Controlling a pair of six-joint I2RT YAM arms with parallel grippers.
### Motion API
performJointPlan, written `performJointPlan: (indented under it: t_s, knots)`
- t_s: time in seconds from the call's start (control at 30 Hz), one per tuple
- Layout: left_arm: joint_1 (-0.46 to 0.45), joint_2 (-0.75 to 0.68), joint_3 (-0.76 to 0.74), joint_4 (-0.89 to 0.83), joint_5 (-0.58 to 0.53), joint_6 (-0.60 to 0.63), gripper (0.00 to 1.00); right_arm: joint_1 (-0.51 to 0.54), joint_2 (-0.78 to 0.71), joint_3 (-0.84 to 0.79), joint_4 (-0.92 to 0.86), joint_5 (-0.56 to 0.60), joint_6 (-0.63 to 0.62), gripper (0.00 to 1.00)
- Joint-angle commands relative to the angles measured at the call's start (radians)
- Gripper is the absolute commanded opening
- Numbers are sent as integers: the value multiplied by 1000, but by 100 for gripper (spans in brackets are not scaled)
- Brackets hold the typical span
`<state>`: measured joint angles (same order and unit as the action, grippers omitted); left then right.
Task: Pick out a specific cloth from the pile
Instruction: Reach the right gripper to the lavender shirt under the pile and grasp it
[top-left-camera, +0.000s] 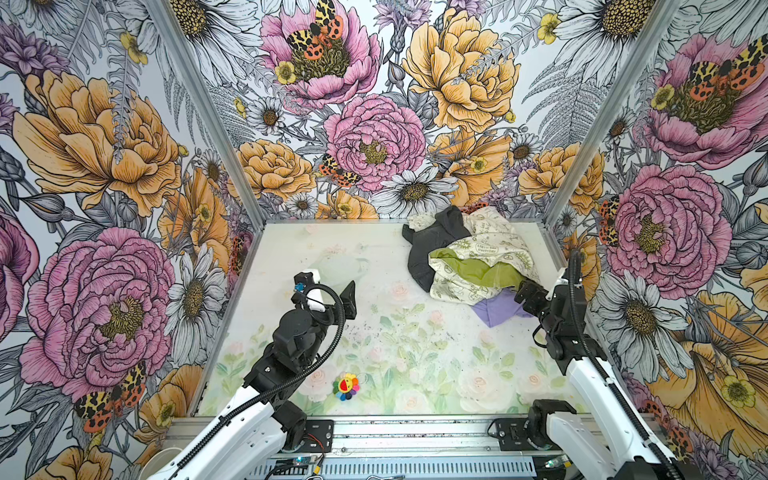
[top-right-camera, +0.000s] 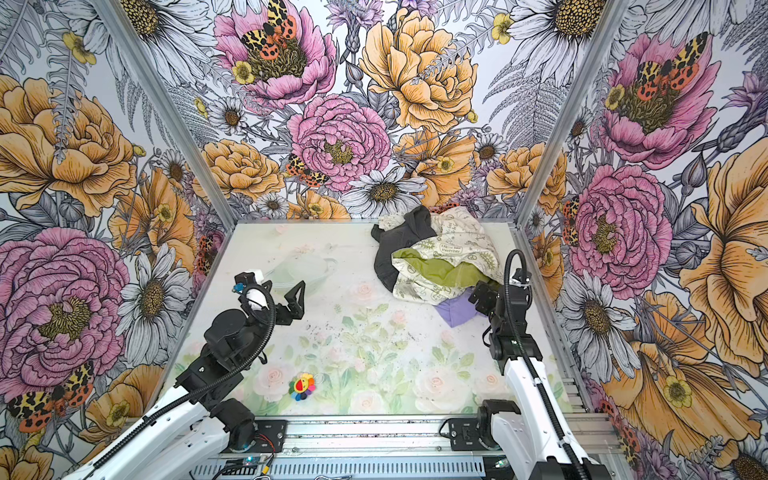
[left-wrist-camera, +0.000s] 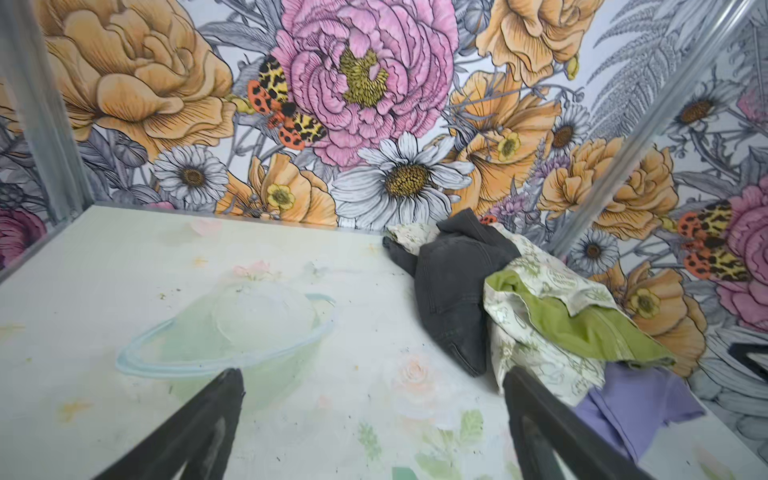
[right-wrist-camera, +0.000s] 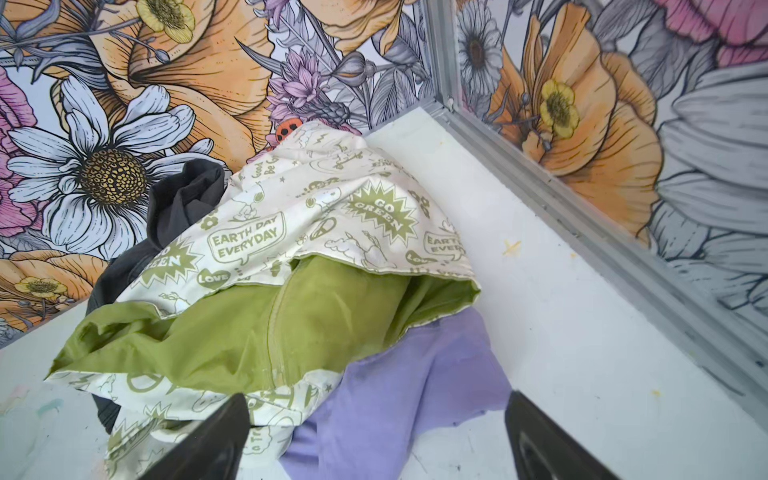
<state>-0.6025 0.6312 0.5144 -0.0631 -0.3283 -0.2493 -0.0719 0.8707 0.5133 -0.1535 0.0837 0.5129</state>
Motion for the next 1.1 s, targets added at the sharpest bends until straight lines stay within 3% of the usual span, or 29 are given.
performJointPlan:
  t_s: [0.0, 0.2, 0.43, 0.53, 0.83, 1.07]
  knots:
    - [-54, 16, 70, -139, 60, -16, 98, -5, 53, -6, -22, -38, 55, 89]
    - [-135, 49, 105, -141, 77, 25, 99, -8, 179, 27, -18, -92, 132, 75]
    - [-183, 89, 48, 33, 155, 40, 99, -13, 298, 31, 63, -117, 179, 56]
    - [-206, 92, 50, 40, 156, 74, 99, -17, 347, 23, 143, -168, 213, 54]
    - [-210, 53, 36, 64, 177, 96, 99, -26, 495, 46, 213, -159, 241, 44]
    - [-213, 53, 4, 118, 171, 61, 99, -40, 533, 42, 262, -185, 274, 10]
